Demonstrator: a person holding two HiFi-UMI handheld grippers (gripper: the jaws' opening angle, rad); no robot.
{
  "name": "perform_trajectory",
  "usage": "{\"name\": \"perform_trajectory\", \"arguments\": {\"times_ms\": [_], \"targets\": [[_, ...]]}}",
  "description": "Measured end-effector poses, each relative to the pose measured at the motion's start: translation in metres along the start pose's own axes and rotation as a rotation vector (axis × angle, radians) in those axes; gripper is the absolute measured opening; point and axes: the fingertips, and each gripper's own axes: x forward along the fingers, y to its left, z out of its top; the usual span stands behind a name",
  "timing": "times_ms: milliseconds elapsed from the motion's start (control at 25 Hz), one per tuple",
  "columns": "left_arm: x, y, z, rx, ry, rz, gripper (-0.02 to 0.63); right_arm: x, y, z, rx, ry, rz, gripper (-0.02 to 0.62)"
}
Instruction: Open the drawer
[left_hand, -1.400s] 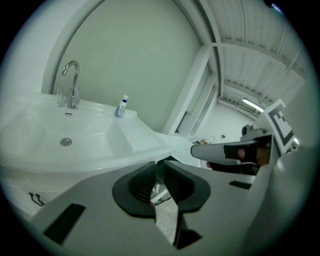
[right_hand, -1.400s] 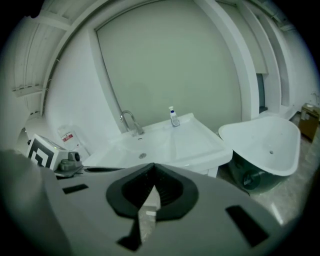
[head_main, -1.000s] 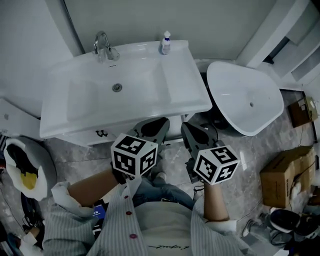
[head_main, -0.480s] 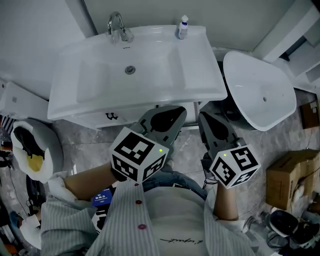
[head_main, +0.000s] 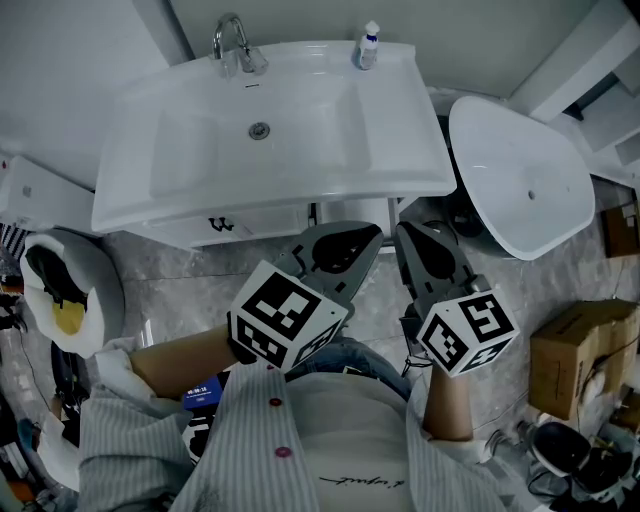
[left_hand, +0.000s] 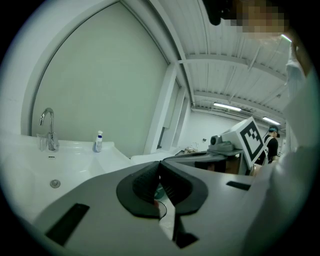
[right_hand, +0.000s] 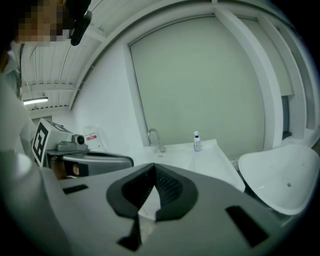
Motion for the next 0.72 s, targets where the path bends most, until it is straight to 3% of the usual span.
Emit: {"name": "perform_trajectory", "arguments": {"times_ms": [720], "targets": [[0.0075,-0.0042,-0.0015,0.025,0.012,-0.006,0.017,-0.0063,-0.0072,-0.0039,0.023,-0.007,-0.011,0.008]]}}
